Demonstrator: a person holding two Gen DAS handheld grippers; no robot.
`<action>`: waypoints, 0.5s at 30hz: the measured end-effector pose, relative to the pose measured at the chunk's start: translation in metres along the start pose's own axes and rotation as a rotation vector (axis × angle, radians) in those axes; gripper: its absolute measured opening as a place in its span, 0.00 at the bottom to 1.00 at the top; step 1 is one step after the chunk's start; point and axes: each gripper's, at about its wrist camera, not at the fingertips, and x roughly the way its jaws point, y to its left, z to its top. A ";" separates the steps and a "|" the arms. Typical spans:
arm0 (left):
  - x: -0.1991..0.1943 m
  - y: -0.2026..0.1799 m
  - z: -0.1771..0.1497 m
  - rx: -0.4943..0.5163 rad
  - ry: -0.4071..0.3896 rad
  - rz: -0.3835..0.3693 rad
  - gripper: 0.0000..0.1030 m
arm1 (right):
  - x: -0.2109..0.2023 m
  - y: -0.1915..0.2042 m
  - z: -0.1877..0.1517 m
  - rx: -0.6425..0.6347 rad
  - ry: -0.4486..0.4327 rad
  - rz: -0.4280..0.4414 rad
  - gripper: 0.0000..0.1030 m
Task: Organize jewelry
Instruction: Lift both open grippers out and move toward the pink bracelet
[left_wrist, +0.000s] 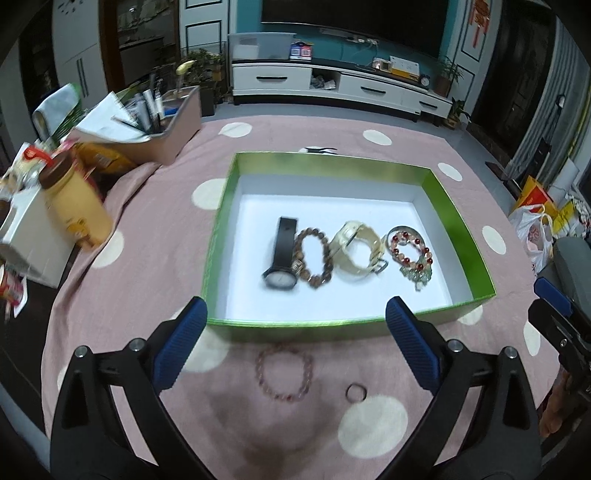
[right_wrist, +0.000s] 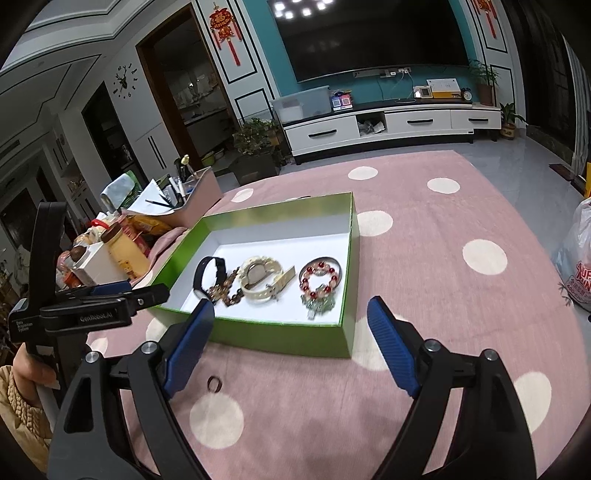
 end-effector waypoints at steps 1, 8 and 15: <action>-0.004 0.006 -0.005 -0.016 0.000 0.002 0.96 | -0.003 0.002 -0.003 -0.004 0.002 0.002 0.82; -0.015 0.040 -0.039 -0.119 0.024 0.021 0.96 | -0.006 0.015 -0.022 -0.032 0.038 0.026 0.82; -0.009 0.059 -0.076 -0.188 0.070 -0.004 0.96 | 0.017 0.040 -0.053 -0.093 0.138 0.058 0.82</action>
